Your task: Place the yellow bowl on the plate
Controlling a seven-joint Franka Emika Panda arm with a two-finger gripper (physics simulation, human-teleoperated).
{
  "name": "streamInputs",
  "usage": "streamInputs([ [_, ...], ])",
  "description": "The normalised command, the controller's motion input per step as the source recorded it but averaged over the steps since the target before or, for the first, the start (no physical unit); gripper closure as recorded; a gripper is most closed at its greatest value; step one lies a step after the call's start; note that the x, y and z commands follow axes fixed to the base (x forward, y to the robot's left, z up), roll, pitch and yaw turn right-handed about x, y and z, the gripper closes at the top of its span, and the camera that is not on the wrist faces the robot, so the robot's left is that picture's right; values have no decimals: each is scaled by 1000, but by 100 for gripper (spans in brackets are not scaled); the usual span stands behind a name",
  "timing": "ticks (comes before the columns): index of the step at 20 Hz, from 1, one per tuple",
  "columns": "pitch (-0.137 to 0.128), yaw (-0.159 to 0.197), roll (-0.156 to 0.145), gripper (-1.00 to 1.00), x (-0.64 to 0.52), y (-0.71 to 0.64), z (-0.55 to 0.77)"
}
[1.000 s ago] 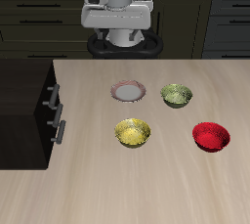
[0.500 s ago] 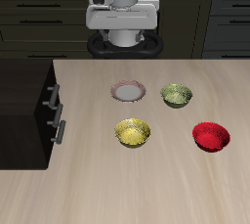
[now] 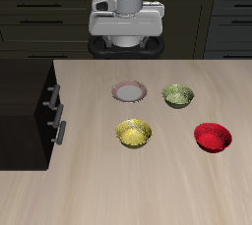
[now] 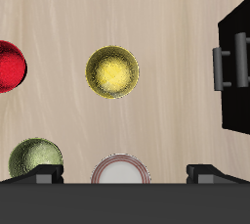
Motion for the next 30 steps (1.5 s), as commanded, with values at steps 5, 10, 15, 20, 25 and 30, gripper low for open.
streamInputs([
  [5,-1,0,-6,-100,90,4,22],
  [10,-10,16,-12,-100,83,16,34],
  [15,-8,-7,-19,-100,137,-107,52],
  [20,-6,16,-15,-100,116,-63,36],
  [25,-2,32,-28,-100,99,-125,-14],
  [30,11,-20,-4,-100,105,-64,-38],
])
